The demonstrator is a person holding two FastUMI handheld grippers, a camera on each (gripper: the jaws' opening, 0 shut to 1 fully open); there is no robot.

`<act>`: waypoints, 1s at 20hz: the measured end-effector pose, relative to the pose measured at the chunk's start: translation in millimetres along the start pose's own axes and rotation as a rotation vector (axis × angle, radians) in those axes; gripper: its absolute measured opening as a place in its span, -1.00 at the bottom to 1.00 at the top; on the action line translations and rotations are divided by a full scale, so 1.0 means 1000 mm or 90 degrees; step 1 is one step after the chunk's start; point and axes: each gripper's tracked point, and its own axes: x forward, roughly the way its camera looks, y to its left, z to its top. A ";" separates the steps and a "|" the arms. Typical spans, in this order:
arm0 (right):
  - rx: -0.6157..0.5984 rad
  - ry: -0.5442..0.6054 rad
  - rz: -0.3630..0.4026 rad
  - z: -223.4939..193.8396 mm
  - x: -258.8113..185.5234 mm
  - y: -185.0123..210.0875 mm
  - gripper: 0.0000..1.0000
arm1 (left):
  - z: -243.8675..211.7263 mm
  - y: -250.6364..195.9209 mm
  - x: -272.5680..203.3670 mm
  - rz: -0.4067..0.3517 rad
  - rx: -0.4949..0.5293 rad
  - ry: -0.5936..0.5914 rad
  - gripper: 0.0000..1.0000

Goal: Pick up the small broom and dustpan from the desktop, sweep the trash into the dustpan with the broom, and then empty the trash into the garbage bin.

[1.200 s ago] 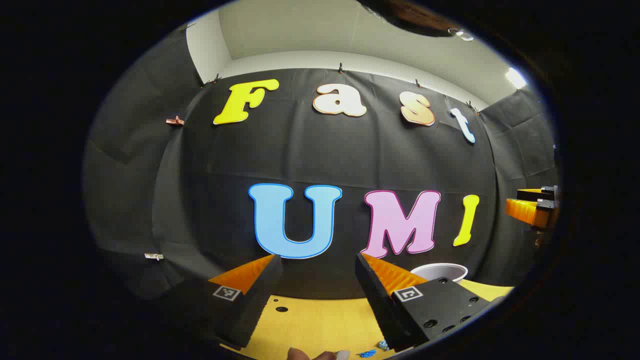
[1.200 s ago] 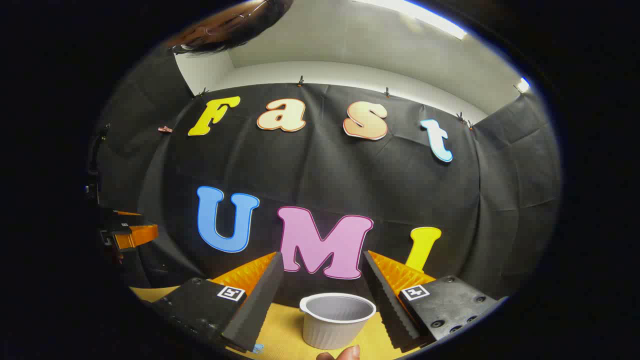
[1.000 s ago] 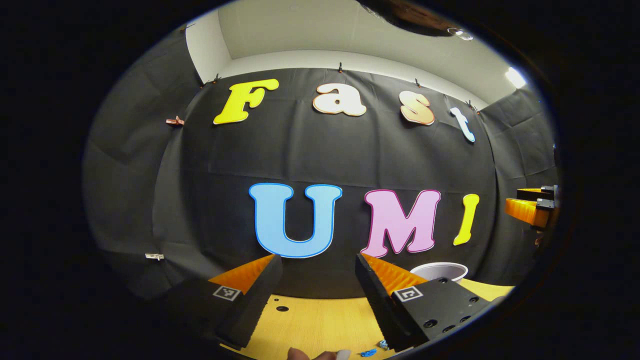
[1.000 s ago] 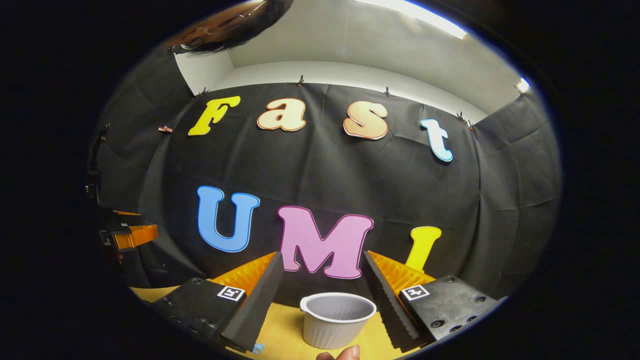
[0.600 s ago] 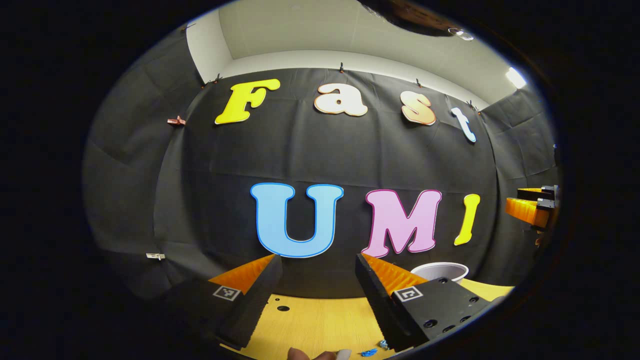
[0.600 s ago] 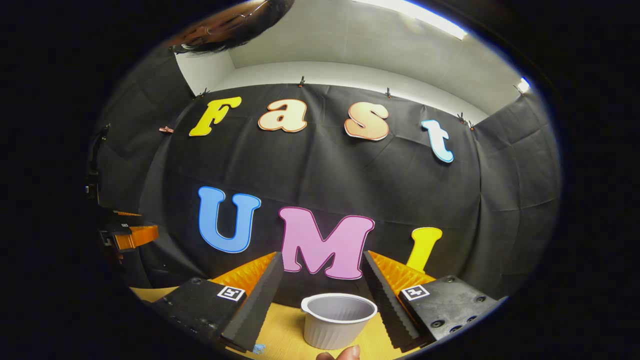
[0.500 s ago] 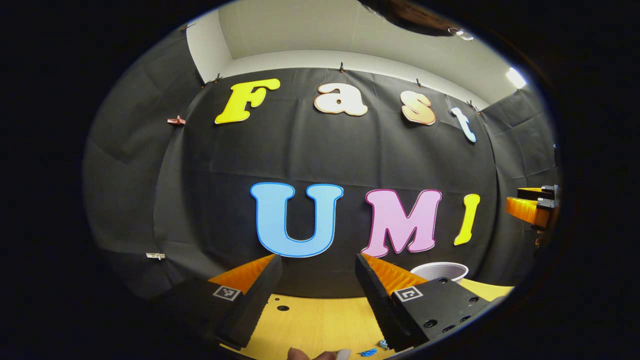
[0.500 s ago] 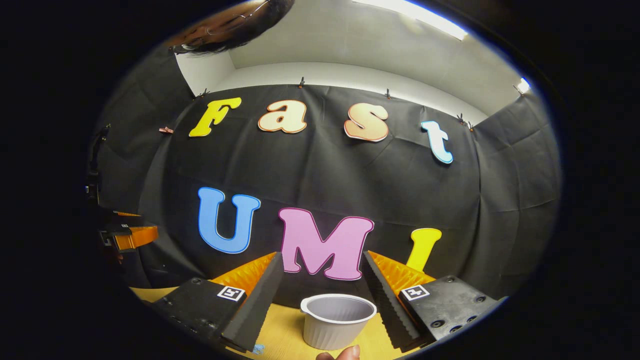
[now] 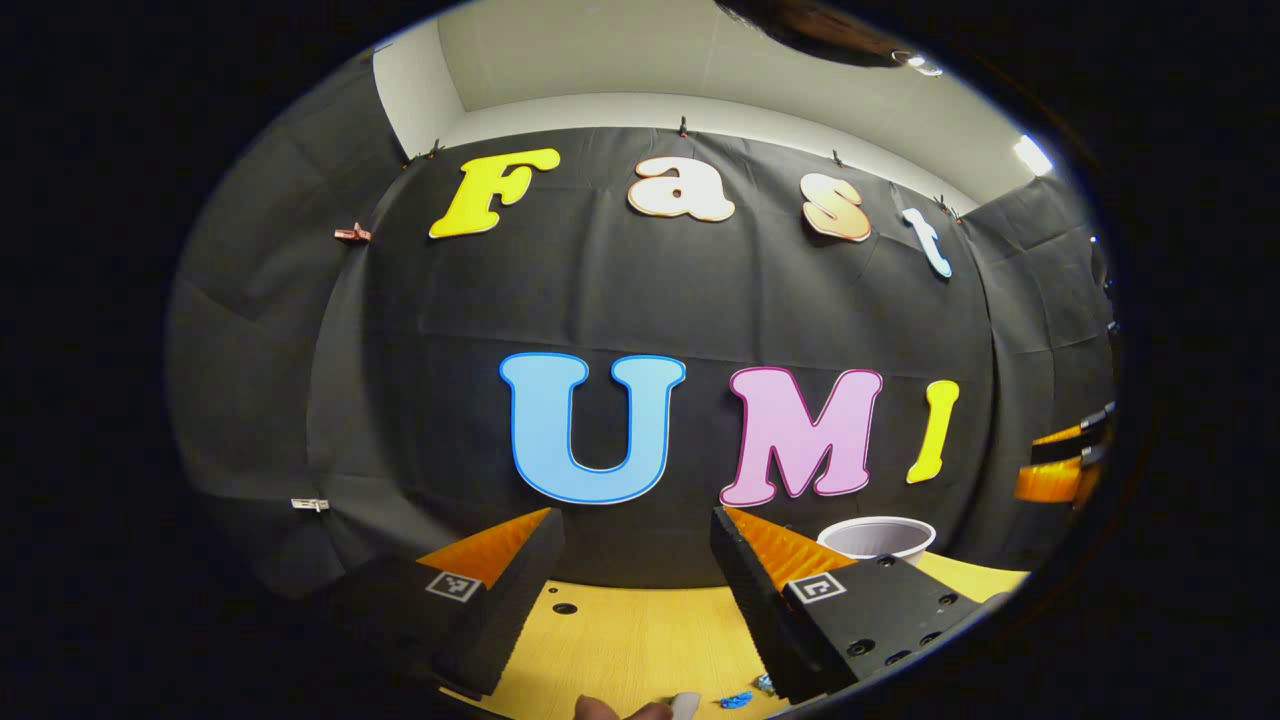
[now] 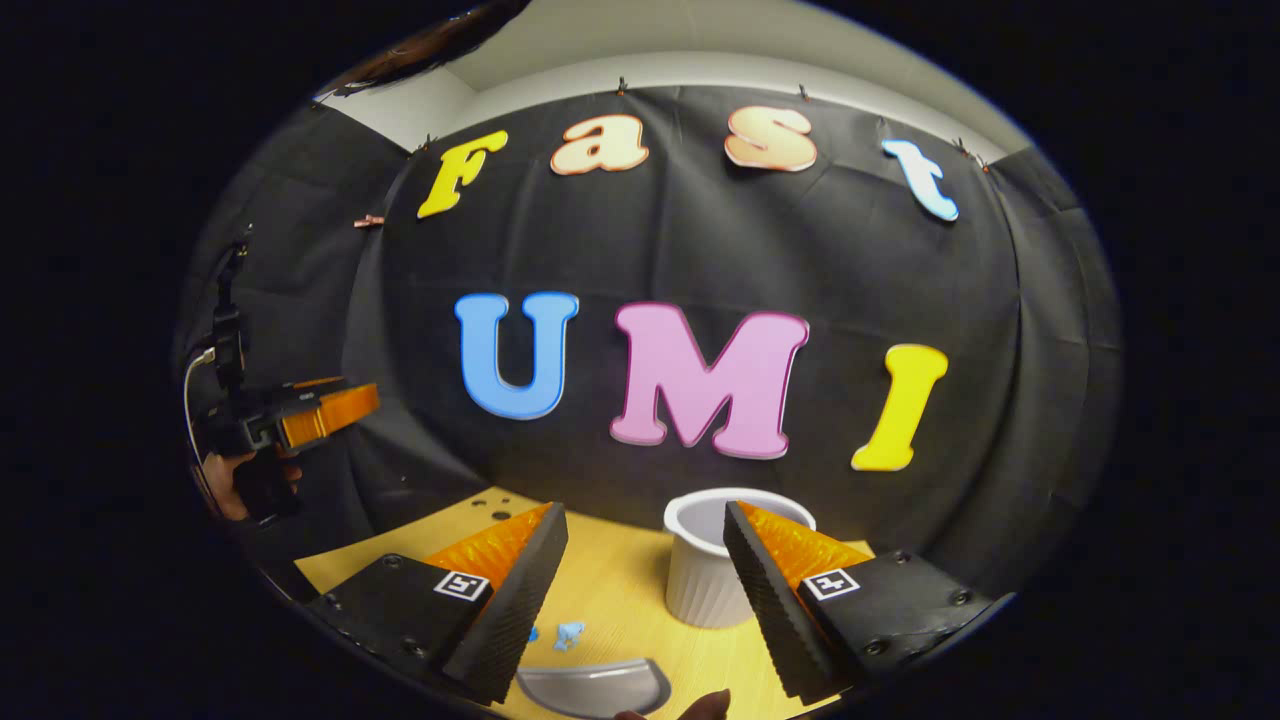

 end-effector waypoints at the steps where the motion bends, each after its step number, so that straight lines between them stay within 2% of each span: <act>1: -0.004 0.029 0.008 -0.018 -0.004 0.001 0.94 | -0.002 0.000 0.000 0.000 -0.001 0.003 0.90; 10: -0.086 0.285 0.091 -0.179 -0.054 0.006 0.94 | -0.019 -0.001 -0.002 -0.005 -0.005 0.031 0.90; 20: -0.047 0.561 0.149 -0.339 -0.090 0.014 0.91 | -0.026 -0.006 -0.005 -0.009 -0.002 0.046 0.91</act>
